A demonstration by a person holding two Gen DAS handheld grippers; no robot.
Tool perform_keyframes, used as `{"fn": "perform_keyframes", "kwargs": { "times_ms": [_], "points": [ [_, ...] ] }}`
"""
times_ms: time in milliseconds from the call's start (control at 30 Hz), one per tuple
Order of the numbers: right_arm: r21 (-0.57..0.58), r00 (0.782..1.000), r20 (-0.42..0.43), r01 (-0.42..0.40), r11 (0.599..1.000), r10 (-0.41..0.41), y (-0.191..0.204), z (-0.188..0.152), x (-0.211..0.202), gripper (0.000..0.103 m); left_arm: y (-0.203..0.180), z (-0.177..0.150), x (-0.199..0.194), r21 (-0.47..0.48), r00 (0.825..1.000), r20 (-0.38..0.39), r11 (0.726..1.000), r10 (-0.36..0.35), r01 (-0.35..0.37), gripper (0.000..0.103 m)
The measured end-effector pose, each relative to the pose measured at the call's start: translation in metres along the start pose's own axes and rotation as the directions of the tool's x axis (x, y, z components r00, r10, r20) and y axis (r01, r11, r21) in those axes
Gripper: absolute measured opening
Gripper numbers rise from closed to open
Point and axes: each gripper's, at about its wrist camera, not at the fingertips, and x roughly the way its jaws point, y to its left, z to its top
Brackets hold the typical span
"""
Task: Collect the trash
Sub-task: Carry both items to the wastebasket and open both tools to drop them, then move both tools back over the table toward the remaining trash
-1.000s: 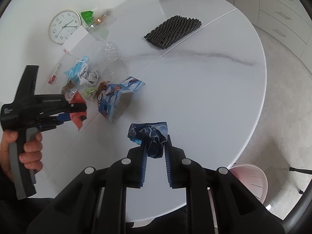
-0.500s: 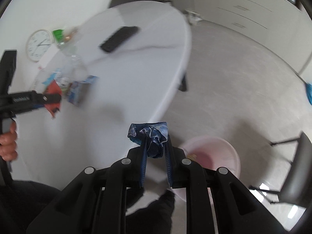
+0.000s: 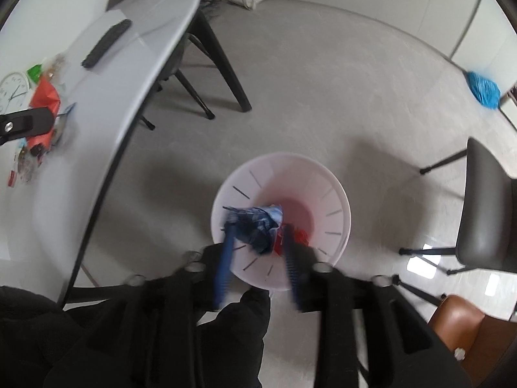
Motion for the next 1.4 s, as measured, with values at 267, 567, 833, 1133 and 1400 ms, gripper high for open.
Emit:
{"fn": "perform_keyframes", "kwargs": {
  "times_ms": [267, 567, 833, 1133, 1400],
  "points": [
    [0.097, 0.997, 0.050, 0.045, 0.994, -0.050, -0.038, -0.007, -0.023, 0.080, -0.040, 0.000, 0.025, 0.108, 0.996, -0.077, 0.993, -0.042, 0.050, 0.035],
    [0.172, 0.992, 0.075, 0.082, 0.982, -0.096, -0.068, -0.014, -0.043, 0.088, -0.080, -0.002, 0.037, 0.227, 0.991, -0.111, 0.969, -0.073, 0.097, 0.073],
    [0.177, 0.992, 0.080, 0.079, 0.981, -0.094, -0.067, -0.011, -0.047, 0.089, -0.085, -0.001, 0.026, 0.280, 0.998, -0.059, 0.959, -0.032, 0.047, 0.095],
    [0.149, 0.991, 0.091, 0.085, 0.985, -0.100, -0.054, -0.003, -0.049, 0.092, -0.075, 0.002, 0.021, 0.247, 0.999, -0.033, 0.968, -0.022, 0.029, 0.095],
    [0.046, 0.985, 0.134, 0.108, 0.993, -0.113, -0.013, 0.024, -0.057, 0.093, -0.036, -0.001, -0.004, 0.125, 0.998, 0.049, 0.991, 0.035, -0.041, 0.095]
  ]
}}
